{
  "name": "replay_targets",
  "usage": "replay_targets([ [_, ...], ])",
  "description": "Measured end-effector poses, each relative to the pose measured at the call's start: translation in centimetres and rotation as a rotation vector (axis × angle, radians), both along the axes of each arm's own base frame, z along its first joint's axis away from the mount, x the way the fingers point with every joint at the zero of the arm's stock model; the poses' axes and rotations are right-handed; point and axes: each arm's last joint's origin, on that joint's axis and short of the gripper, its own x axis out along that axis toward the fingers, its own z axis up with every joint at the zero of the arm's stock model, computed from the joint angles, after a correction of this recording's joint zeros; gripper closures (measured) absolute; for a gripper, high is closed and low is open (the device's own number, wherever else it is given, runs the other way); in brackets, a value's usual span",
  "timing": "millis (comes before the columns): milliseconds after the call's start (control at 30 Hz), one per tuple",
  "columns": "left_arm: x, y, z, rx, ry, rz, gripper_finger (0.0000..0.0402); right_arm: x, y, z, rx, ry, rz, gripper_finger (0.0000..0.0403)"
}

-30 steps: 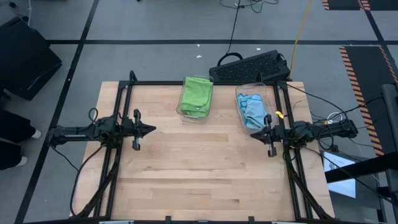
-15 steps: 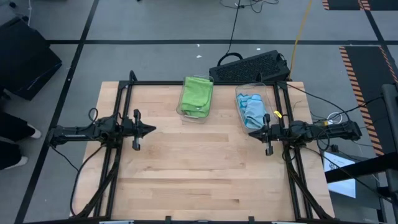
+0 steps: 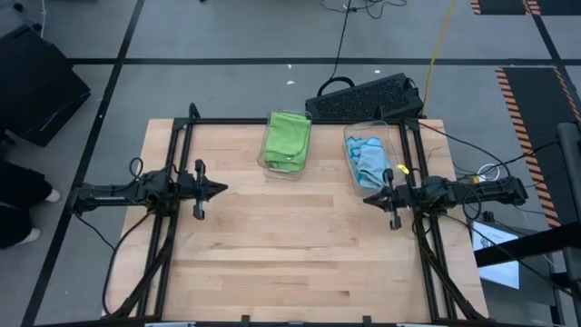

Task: Fold microfiber towels
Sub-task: Return to Home Position

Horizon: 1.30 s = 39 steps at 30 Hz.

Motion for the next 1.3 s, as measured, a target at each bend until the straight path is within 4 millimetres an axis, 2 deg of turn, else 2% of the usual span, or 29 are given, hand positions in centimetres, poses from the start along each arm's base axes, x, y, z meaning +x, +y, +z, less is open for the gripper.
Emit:
replay_targets([
  [700, 0.0, 0.0, 0.01, 0.0, 0.0, 0.001, 0.0396, -0.36, -0.15, 0.42, -0.08, -0.059, -0.035, 0.0403],
  [1300, -0.01, 0.01, 0.02, 0.0, -0.001, 0.003, 0.0396, -0.36, -0.14, 0.45, -0.037, -0.059, -0.035, 0.0403],
])
